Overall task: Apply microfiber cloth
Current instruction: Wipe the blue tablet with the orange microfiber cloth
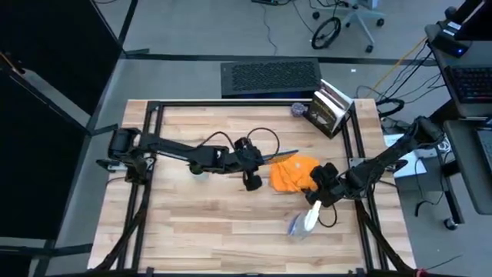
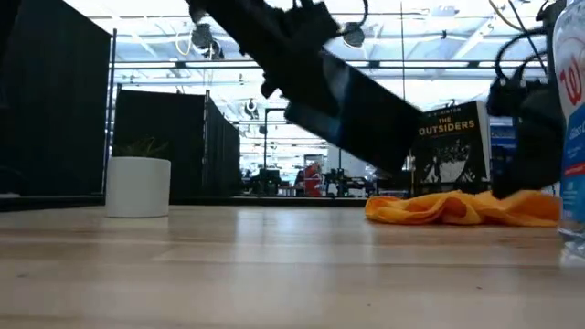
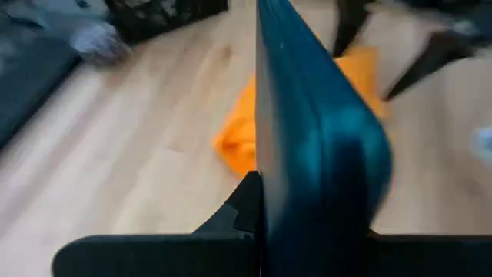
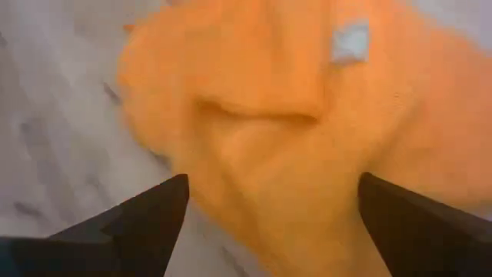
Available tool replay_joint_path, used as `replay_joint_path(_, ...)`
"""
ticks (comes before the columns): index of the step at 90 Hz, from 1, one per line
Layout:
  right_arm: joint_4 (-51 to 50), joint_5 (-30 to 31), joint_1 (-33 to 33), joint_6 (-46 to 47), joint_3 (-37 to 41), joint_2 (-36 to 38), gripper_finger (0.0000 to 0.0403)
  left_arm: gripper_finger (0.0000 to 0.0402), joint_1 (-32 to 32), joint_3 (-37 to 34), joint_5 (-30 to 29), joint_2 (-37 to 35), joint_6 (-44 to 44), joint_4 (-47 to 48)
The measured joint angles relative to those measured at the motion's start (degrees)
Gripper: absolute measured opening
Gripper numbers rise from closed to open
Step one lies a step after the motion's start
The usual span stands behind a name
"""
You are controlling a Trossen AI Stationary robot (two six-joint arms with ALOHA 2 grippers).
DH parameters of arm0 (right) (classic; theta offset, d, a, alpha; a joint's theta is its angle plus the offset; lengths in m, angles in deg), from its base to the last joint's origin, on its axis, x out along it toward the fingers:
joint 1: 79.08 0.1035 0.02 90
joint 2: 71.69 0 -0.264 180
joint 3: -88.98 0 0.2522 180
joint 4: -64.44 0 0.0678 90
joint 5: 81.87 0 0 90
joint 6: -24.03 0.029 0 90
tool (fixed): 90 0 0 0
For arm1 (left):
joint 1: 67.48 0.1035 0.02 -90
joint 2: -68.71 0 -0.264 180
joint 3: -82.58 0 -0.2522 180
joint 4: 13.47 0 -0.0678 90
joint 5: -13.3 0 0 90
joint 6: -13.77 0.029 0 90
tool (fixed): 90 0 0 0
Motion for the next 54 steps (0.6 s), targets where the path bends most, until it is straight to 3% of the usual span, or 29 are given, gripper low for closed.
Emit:
replay_joint_path(12, -0.6, 0.5, 0.4, -0.6, -1.2, 0.0, 0.0352, 0.0006, -1.3, 0.0, 9.4, -1.7, -8.6, 8.3)
replay_joint_path(21, -0.7, 0.9, 0.5, -0.8, -1.2, -0.1, 0.0352, 0.0006, -3.1, -0.1, 19.6, -1.7, -10.3, 12.7)
replay_joint_path(33, -0.9, 1.3, 0.5, -1.2, -1.2, -0.3, 0.0352, 0.0006, -4.9, -1.6, 31.1, -1.8, -10.7, 11.5)
replay_joint_path(54, -0.6, 1.6, 0.5, -0.1, -1.2, -0.6, 0.0352, 0.0006, -3.7, -4.9, 40.1, 3.1, -11.7, 1.8)
